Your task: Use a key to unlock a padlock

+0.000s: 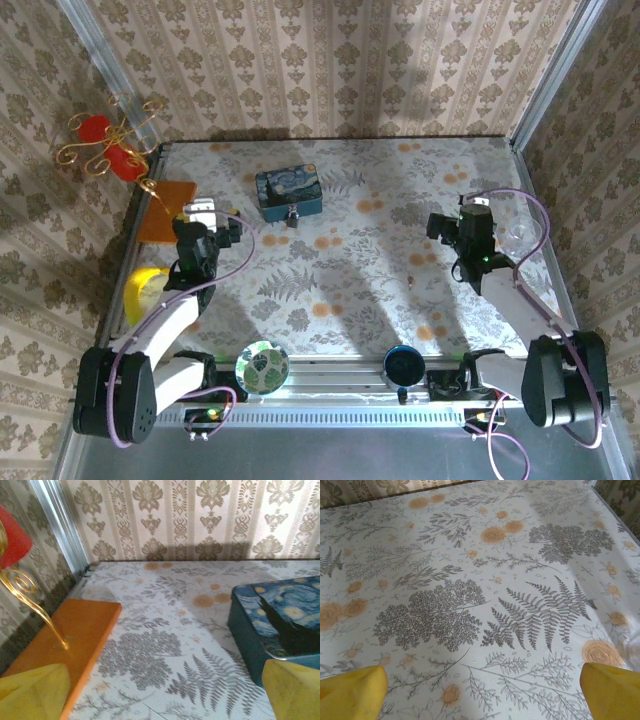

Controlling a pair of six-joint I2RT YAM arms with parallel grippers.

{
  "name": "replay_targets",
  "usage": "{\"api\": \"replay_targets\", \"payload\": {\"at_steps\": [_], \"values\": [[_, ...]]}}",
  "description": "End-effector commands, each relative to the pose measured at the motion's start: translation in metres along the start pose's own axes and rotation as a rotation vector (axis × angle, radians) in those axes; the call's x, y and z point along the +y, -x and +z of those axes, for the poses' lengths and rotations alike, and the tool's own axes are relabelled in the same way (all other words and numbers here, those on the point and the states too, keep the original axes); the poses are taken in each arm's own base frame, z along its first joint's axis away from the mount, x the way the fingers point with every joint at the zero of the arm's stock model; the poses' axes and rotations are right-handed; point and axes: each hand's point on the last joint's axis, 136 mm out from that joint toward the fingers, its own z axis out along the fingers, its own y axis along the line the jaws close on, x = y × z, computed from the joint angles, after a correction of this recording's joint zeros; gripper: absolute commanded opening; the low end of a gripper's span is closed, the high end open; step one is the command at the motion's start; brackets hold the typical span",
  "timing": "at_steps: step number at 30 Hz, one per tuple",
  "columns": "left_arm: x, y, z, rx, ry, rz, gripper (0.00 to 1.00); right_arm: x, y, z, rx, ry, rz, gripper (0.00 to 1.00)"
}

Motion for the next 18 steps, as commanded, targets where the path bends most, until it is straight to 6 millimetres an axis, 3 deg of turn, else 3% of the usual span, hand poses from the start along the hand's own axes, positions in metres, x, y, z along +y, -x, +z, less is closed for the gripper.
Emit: {"api": "replay_targets", "payload": {"at_steps": [1,5,10,18], "values": [[-0.009,-0.006,-0.008,0.061,-0.021,-0.098,1.0,-0.011,-0.03,-0.024,0.177,-0.068,0.009,1.0],[-0.03,-0.01,-0.015,0.086,-0.111,-0.117,1.0,0.0,-0.051,-0.042,0.296,-0.043,0.0,0.99],[-0.048,-0.014,-0.019,0.117,-0.181,-0.138,1.0,0.017,-0.082,-0.054,0.46,0.018,0.022,0.88],[-0.052,-0.016,-0.016,0.15,-0.175,-0.163,1.0,0.046,-0.106,-0.06,0.644,0.07,-0.035,0.71]]}}
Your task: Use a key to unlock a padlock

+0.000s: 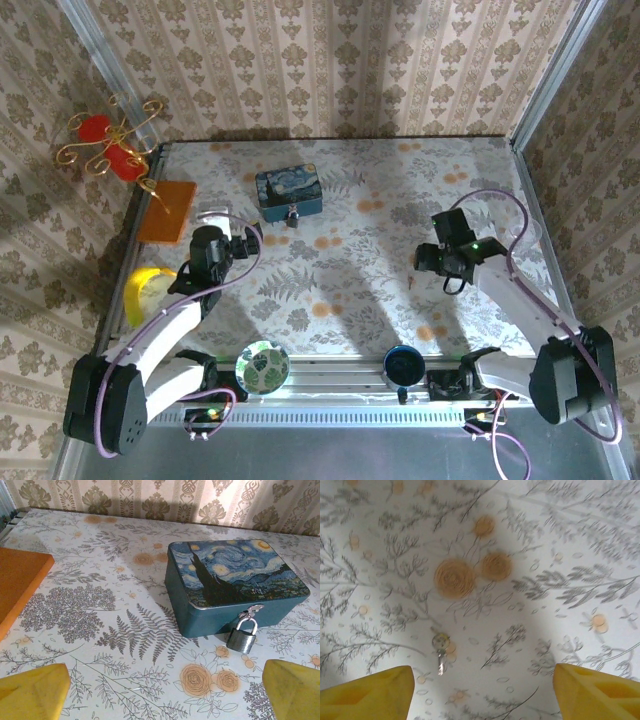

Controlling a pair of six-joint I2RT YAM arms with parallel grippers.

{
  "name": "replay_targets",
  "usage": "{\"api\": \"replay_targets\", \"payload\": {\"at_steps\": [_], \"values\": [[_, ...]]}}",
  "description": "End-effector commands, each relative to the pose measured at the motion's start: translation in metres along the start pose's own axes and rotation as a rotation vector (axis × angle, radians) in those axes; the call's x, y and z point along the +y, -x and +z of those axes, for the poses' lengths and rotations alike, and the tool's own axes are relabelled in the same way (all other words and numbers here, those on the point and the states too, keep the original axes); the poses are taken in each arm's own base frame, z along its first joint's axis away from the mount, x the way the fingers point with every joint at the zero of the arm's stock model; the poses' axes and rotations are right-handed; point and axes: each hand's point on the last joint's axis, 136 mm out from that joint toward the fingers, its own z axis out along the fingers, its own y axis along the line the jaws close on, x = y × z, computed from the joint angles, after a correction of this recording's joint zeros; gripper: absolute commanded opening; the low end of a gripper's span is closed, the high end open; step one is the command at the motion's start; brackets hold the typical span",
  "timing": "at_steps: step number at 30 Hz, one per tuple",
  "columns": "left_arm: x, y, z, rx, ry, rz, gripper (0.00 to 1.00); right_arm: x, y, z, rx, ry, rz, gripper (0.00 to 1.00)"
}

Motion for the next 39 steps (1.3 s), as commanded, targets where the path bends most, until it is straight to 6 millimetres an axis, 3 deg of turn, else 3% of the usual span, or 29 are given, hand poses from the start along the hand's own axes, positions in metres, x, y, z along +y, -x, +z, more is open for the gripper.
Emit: {"api": "replay_targets", "payload": {"at_steps": [1,8,19,29,39], "values": [[-0.006,0.01,0.001,0.002,-0.01,-0.031,1.0,0.013,-0.014,-0.004,0.112,0.029,-0.018,0.69],[-0.006,0.008,0.003,0.024,-0.006,-0.063,1.0,0.039,-0.022,0.01,0.226,0.087,-0.09,0.55],[-0.011,-0.001,0.003,0.06,-0.036,-0.074,1.0,0.04,-0.03,0.05,0.347,0.02,-0.139,0.42],[-0.01,-0.006,-0.001,0.068,-0.035,-0.081,1.0,0.036,-0.019,0.069,0.363,0.005,-0.139,0.4],[-0.004,-0.006,-0.006,0.066,-0.01,-0.072,1.0,0.043,-0.022,0.082,0.391,0.054,-0.125,0.37]]}}
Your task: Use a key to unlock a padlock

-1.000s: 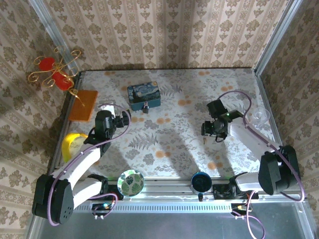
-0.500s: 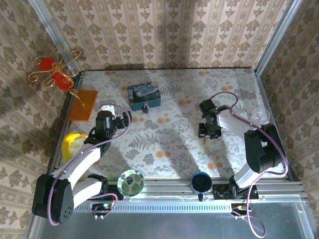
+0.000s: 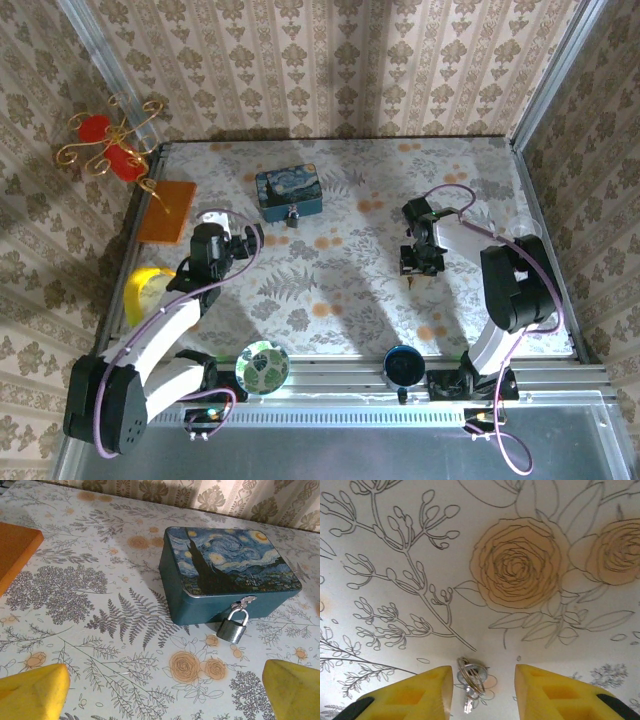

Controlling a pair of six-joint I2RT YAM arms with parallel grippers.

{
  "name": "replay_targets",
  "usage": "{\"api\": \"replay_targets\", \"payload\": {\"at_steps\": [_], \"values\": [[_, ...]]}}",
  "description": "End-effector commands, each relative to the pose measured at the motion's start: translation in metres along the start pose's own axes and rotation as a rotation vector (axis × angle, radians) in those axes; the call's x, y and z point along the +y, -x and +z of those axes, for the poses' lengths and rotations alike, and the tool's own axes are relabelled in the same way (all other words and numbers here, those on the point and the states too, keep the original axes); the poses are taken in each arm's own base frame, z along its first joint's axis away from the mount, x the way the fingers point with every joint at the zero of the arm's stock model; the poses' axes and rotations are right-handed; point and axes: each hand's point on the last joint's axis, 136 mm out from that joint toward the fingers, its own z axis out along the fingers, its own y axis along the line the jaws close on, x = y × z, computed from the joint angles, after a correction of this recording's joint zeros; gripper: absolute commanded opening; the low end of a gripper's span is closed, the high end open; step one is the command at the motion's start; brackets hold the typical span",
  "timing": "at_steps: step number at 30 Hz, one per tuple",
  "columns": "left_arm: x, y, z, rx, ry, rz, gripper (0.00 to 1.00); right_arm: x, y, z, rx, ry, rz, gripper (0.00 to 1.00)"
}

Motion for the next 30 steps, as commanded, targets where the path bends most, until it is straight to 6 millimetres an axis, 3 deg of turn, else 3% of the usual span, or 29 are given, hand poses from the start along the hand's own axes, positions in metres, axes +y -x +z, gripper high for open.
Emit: {"api": "replay_targets", "payload": {"at_steps": [1,6,11,15,20,30], "values": [[-0.001,0.001,-0.004,0.003,0.006,-0.004,1.0,0.008,0.006,0.001,0.0,0.038,-0.011,0.36],[-0.001,0.0,-0.003,0.007,0.001,-0.009,1.0,0.007,0.009,0.005,-0.001,0.03,-0.014,0.29],[-0.001,-0.001,-0.003,0.01,0.001,-0.014,1.0,0.007,0.01,0.003,-0.004,0.029,-0.014,0.09],[0.001,-0.001,-0.005,0.004,0.01,-0.019,1.0,0.007,0.009,-0.002,-0.017,0.035,-0.008,0.0],[-0.001,0.002,-0.005,0.0,0.001,-0.026,1.0,0.01,0.008,-0.015,-0.048,0.058,0.007,0.0],[-0.032,0.007,0.002,0.02,-0.132,-0.061,1.0,0.027,0.012,-0.064,-0.187,0.13,0.091,0.0]]}}
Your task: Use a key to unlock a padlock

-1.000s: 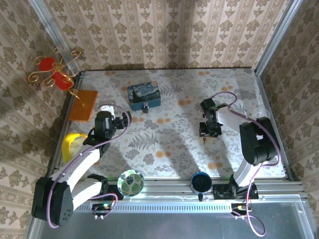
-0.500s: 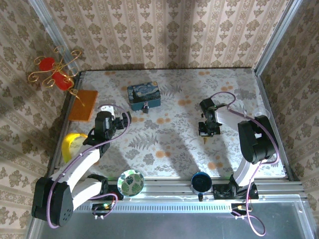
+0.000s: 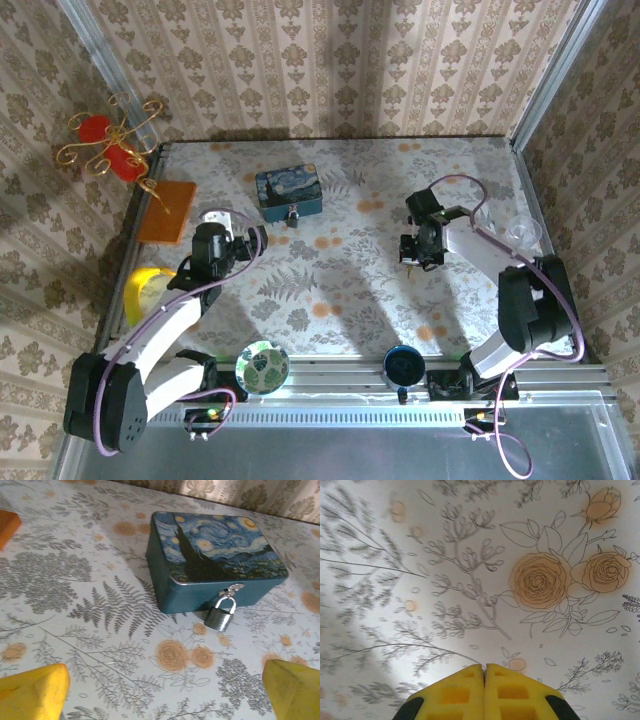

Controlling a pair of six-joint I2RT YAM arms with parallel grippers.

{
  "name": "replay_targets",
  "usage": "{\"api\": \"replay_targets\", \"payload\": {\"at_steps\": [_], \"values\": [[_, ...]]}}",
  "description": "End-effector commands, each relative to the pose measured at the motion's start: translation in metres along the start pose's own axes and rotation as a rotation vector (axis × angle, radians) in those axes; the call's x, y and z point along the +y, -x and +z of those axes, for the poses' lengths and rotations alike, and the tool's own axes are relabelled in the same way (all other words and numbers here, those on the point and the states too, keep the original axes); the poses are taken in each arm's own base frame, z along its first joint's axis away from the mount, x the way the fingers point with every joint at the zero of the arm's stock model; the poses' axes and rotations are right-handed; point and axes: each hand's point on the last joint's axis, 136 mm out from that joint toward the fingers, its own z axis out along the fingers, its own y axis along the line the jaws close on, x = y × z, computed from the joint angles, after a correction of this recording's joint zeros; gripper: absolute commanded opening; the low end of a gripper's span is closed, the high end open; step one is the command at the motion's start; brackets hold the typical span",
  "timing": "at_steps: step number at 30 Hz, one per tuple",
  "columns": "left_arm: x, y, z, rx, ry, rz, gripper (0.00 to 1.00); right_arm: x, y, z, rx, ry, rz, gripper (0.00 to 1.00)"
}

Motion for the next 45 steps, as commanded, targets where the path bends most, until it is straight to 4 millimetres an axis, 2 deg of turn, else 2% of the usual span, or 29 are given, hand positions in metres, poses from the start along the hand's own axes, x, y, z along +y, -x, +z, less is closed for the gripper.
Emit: {"api": "replay_targets", "payload": {"at_steps": [1,4,8,11,16,19,20,24,26,32,39,45], "values": [[-0.026,0.019,0.0,-0.048,-0.093,-0.03,1.0,0.011,-0.001,-0.019,-0.041,0.031,0.058,0.0],[-0.048,0.02,0.001,-0.065,-0.14,-0.016,1.0,0.021,0.006,-0.032,-0.105,0.057,0.107,0.0],[-0.103,0.012,0.001,-0.086,-0.31,0.034,1.0,0.045,0.021,-0.044,-0.204,0.15,0.172,0.0],[-0.136,0.004,0.001,-0.08,-0.394,0.031,1.0,0.063,0.031,-0.049,-0.246,0.216,0.205,0.0],[-0.188,-0.02,0.004,-0.026,-0.511,0.083,0.99,0.085,0.041,-0.057,-0.284,0.321,0.246,0.0],[-0.211,-0.034,0.005,0.004,-0.573,0.112,0.96,0.094,0.045,-0.06,-0.291,0.366,0.264,0.0],[-0.219,-0.037,0.004,0.015,-0.6,0.114,0.95,0.096,0.046,-0.069,-0.308,0.39,0.268,0.0],[-0.239,-0.048,0.007,0.041,-0.684,0.091,0.84,0.1,0.048,-0.075,-0.324,0.425,0.282,0.0],[-0.251,-0.051,0.009,0.055,-0.72,0.085,0.74,0.101,0.048,-0.076,-0.329,0.437,0.29,0.0],[-0.278,-0.058,0.013,0.093,-0.813,0.075,0.64,0.099,0.045,-0.078,-0.336,0.441,0.301,0.0],[-0.287,-0.065,0.007,0.109,-0.872,0.08,0.6,0.098,0.046,-0.082,-0.349,0.447,0.308,0.0],[-0.296,-0.074,0.004,0.148,-0.918,0.096,0.53,0.1,0.046,-0.081,-0.346,0.454,0.311,0.0]]}}
